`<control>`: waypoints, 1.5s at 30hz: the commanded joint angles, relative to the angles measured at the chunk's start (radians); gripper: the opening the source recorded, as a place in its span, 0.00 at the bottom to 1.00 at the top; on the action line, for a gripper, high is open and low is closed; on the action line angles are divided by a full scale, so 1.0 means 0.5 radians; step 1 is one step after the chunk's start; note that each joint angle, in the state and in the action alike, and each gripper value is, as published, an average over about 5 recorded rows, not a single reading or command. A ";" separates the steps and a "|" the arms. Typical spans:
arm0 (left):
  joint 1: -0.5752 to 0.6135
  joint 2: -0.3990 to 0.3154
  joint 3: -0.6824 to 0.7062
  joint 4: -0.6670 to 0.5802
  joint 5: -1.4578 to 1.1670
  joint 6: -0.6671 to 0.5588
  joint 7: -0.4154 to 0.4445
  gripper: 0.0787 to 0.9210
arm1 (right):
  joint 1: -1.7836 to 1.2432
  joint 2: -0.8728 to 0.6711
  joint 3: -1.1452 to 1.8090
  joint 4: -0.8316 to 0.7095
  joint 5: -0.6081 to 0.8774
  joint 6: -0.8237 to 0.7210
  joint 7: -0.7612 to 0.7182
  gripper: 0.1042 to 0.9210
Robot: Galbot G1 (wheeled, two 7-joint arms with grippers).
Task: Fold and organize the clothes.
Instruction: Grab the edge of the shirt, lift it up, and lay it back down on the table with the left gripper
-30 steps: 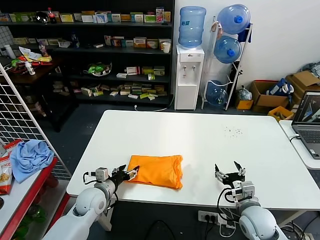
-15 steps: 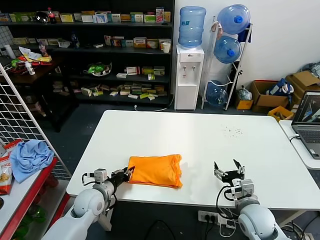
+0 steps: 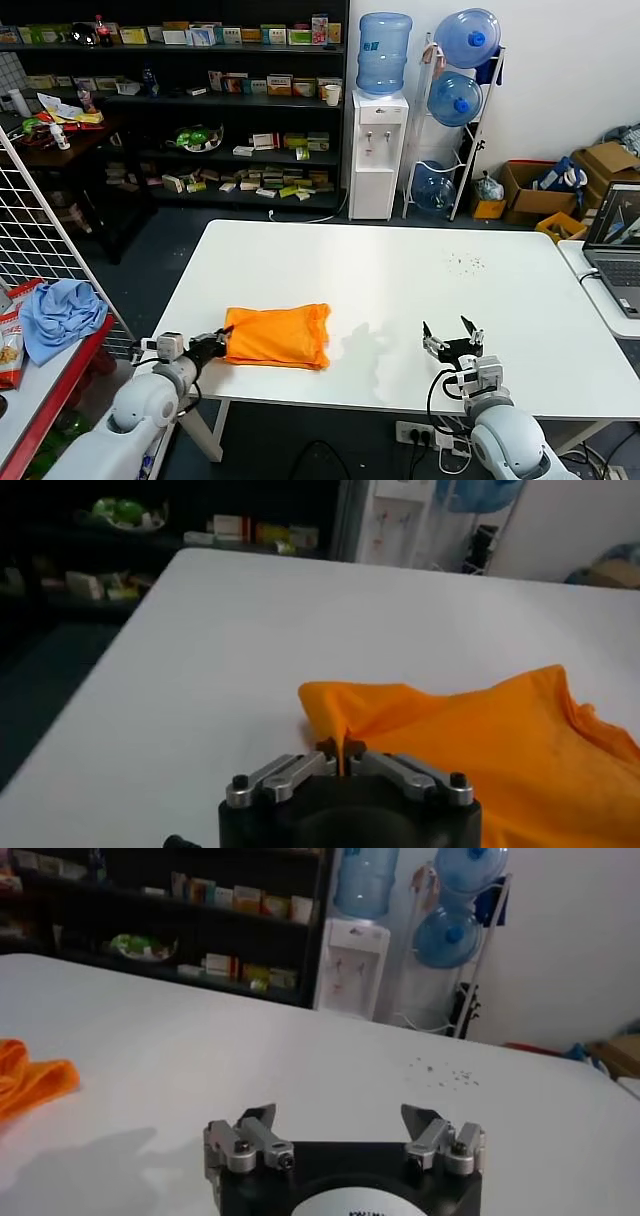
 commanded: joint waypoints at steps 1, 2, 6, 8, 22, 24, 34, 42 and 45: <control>-0.003 0.440 -0.250 0.116 0.470 -0.009 0.076 0.05 | 0.019 0.008 -0.019 0.007 0.002 -0.003 0.003 0.88; -0.004 0.465 -0.273 0.146 0.539 -0.026 0.096 0.05 | 0.020 0.007 -0.021 0.007 0.003 -0.003 0.003 0.88; -0.005 0.550 -0.337 0.269 0.818 -0.112 0.169 0.05 | 0.023 -0.002 -0.023 0.007 0.007 -0.001 0.001 0.88; -0.007 0.581 -0.362 0.326 0.968 -0.163 0.194 0.05 | 0.026 -0.004 -0.025 0.005 0.009 0.000 0.001 0.88; -0.112 0.665 -0.401 0.521 1.710 -0.516 0.200 0.05 | 0.035 0.010 -0.044 -0.028 0.008 0.009 0.000 0.88; -0.134 0.665 -0.386 0.534 1.763 -0.543 0.192 0.05 | 0.034 0.009 -0.041 -0.032 0.009 0.011 0.000 0.88; -0.247 0.614 -0.262 0.568 1.846 -0.572 0.173 0.05 | 0.014 0.014 -0.024 -0.057 0.010 0.028 -0.008 0.88; -0.160 0.460 -0.167 0.231 1.417 -0.345 0.144 0.05 | -0.004 0.021 -0.022 -0.051 -0.005 0.024 -0.007 0.88; -0.130 0.375 -0.123 0.051 1.090 -0.184 0.101 0.05 | -0.019 0.017 -0.012 -0.036 -0.012 0.021 -0.005 0.88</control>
